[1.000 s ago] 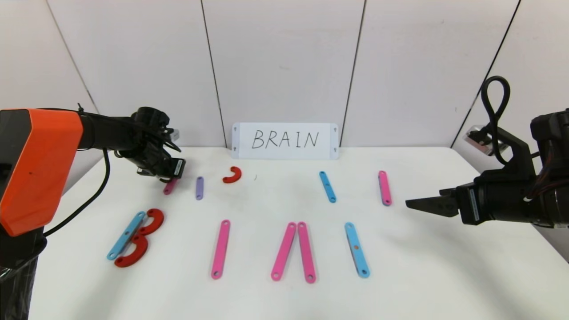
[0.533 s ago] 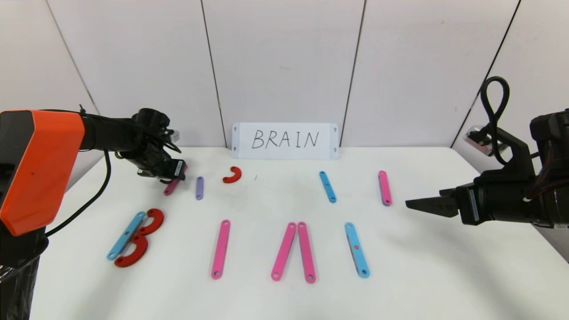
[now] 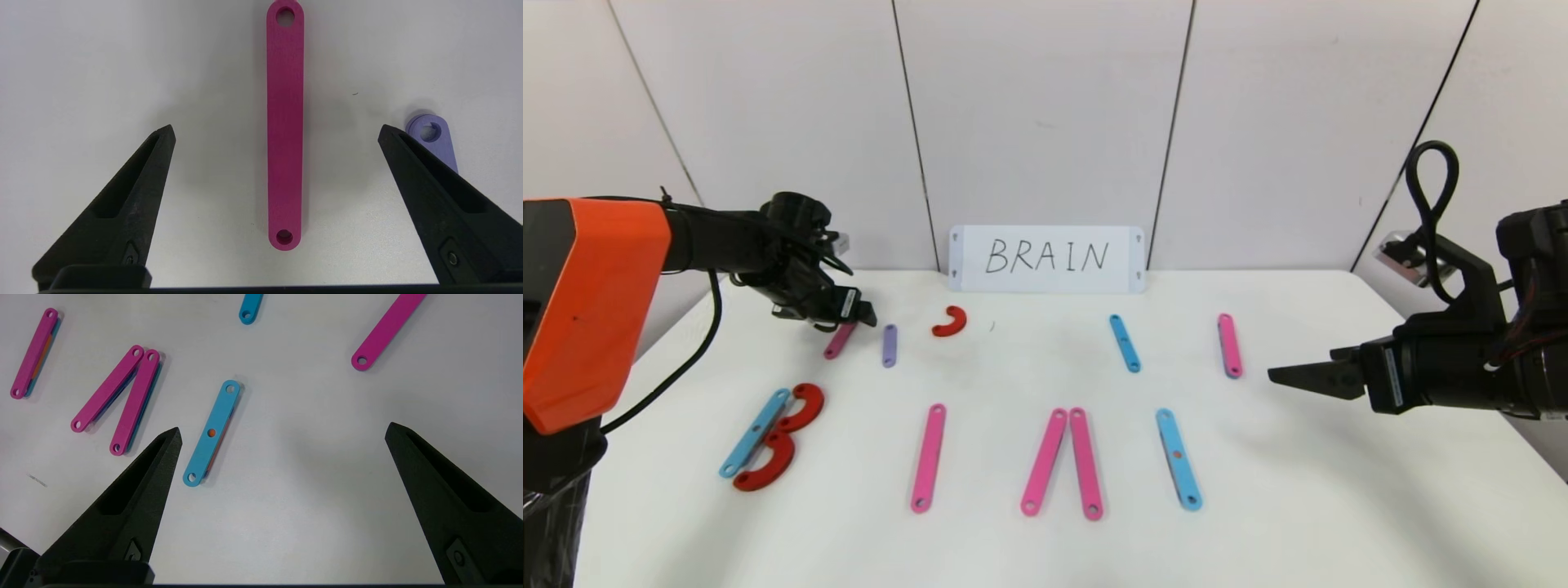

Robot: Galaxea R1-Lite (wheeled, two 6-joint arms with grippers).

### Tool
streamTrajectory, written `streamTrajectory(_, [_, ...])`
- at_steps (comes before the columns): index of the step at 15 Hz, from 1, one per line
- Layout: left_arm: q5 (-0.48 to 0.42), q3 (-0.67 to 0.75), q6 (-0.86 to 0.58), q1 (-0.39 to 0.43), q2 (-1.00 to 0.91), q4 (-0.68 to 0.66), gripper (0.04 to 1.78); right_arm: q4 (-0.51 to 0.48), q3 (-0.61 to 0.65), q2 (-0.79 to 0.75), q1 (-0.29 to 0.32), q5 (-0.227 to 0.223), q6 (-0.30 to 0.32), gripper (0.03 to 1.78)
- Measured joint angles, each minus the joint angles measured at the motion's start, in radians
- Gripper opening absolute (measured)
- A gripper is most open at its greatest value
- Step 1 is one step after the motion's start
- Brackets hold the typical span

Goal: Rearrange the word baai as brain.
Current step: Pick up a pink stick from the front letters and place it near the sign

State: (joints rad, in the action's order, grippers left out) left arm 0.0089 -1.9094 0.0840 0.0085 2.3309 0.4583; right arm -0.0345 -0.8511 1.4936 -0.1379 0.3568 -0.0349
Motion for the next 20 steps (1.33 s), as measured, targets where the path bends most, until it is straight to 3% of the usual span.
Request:
streamTrajectory(5, [-0.001,-0.001,-0.028,0.002,-0.026,0.028,1.74,0.000,-0.005,0.002,0.002,0.000,0.001,1.74])
streamTrajectory(9, [-0.004,0.026,-0.062,-0.006,-0.095,0.124,1.74,0.000,-0.024,0.027,0.015,0.002,-0.001,1.74])
streamTrajectory(13, [-0.041,0.124,-0.079,-0.035,-0.206,0.163,1.74,0.001,-0.059,0.053,0.041,0.014,0.003,1.74])
streamTrajectory(16, [-0.046,0.234,-0.082,-0.088,-0.303,0.163,1.74,0.001,-0.080,0.069,0.059,0.023,0.001,1.74])
streamTrajectory(20, [-0.043,0.382,-0.133,-0.204,-0.426,0.155,1.74,-0.001,-0.102,0.087,0.082,0.080,-0.003,1.74])
